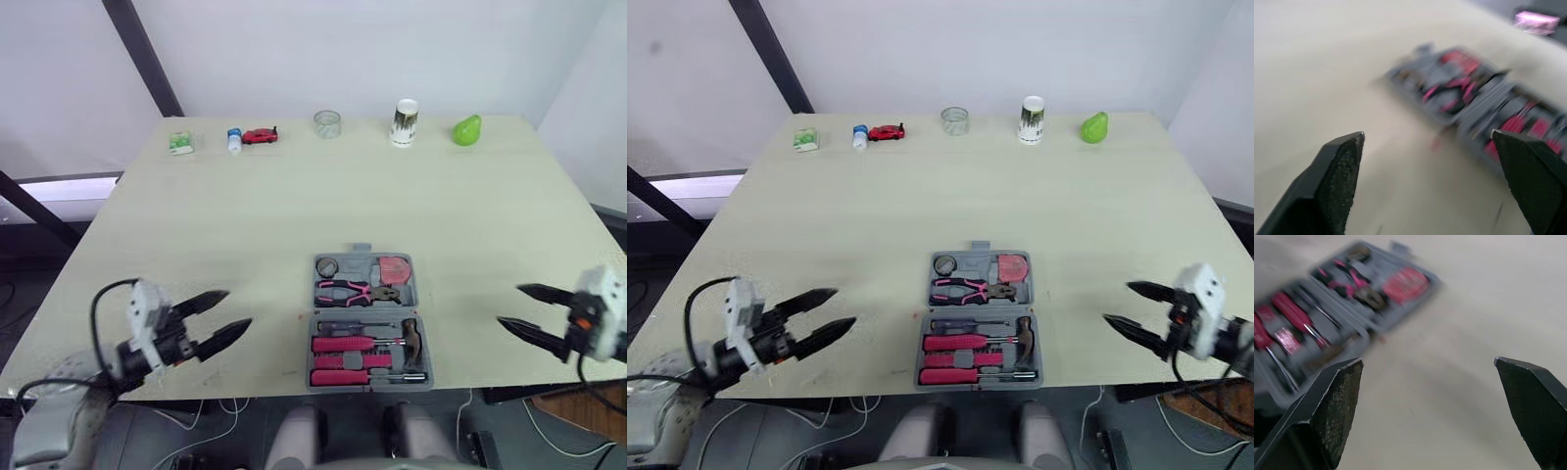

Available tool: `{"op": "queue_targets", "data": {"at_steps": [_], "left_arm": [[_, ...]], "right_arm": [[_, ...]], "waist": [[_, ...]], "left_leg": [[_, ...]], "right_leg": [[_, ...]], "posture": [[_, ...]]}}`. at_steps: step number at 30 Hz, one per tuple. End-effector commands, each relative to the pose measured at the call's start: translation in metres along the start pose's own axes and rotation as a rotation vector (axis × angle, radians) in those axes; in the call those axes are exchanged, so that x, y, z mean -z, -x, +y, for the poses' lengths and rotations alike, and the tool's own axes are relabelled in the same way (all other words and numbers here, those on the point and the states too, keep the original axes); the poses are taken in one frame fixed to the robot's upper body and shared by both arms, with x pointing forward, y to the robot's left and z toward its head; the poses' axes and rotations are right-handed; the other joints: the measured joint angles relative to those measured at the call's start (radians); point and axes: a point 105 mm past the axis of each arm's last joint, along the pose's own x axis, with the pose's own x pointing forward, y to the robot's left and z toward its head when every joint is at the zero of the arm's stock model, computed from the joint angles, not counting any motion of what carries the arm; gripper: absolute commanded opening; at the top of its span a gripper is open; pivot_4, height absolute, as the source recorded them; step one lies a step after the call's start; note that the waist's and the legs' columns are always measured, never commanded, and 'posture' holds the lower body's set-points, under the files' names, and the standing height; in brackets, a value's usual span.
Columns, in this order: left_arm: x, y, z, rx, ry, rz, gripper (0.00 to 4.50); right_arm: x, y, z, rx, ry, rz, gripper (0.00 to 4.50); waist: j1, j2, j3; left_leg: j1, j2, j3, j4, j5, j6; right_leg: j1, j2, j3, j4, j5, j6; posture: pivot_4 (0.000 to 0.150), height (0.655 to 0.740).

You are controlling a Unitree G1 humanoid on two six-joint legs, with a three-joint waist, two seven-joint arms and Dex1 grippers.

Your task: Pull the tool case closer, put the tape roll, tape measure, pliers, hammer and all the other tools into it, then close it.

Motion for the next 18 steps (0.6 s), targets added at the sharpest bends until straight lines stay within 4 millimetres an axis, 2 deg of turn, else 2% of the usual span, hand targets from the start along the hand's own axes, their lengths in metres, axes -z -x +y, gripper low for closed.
{"op": "queue_targets", "data": {"at_steps": [1,4,6,7,8,11,18], "left_arm": [[-0.005,-0.016,-0.016,0.108,-0.013,-0.003,2.67],[-0.004,-0.034,-0.028,0.207,-0.036,0.003,1.2],[-0.001,-0.043,-0.033,0.264,-0.05,0.016,0.36],[0.001,-0.047,-0.034,0.282,-0.052,0.018,0.36],[0.005,-0.052,-0.038,0.319,-0.063,0.031,0.15],[0.014,-0.065,-0.043,0.393,-0.083,0.049,0.15],[0.045,-0.081,-0.046,0.497,-0.109,0.123,0.15]], "right_arm": [[-0.007,-0.017,0.004,-0.057,-0.057,0.019,4.5],[-0.003,-0.04,-0.009,-0.019,-0.072,0.118,4.5],[-0.002,-0.051,-0.007,-0.072,-0.151,0.163,4.5],[-0.001,-0.056,-0.007,-0.084,-0.163,0.187,4.5],[-0.001,-0.064,-0.008,-0.098,-0.192,0.198,4.5],[-0.003,-0.084,-0.006,-0.155,-0.256,0.242,4.5],[-0.005,-0.12,-0.015,-0.178,-0.381,0.317,4.5]], "waist": [[0.0,0.0,0.0],[-0.001,0.0,0.0],[0.0,0.0,0.0],[0.002,0.0,0.0],[0.002,0.0,0.0],[0.001,0.0,0.0],[-0.001,0.0,0.0]], "left_leg": [[0.0,0.0,0.0,0.0,0.0,0.0],[-0.001,-0.001,0.0,0.0,0.0,0.0],[-0.001,-0.003,0.0,0.0,0.0,0.0],[-0.001,-0.003,-0.001,0.0,0.0,0.0],[-0.001,-0.002,-0.001,0.0,0.0,0.0],[-0.002,-0.004,-0.001,0.0,0.0,0.0],[-0.003,-0.004,-0.001,0.0,0.0,0.0]], "right_leg": [[0.0,0.0,0.0,0.0,0.0,0.0],[0.0,0.0,0.0,-0.001,0.0,0.0],[0.0,0.0,0.0,-0.001,0.0,0.0],[0.0,0.0,0.0,-0.001,0.0,0.0],[0.0,0.0,-0.001,-0.001,0.0,0.0],[-0.001,0.0,-0.001,-0.001,0.0,0.0],[-0.002,0.0,-0.002,0.0,0.0,0.0]], "posture": [[0.15,0.74],[0.15,0.74],[0.15,0.74],[0.15,0.74],[0.15,0.74],[0.15,0.74],[0.15,0.74]]}}
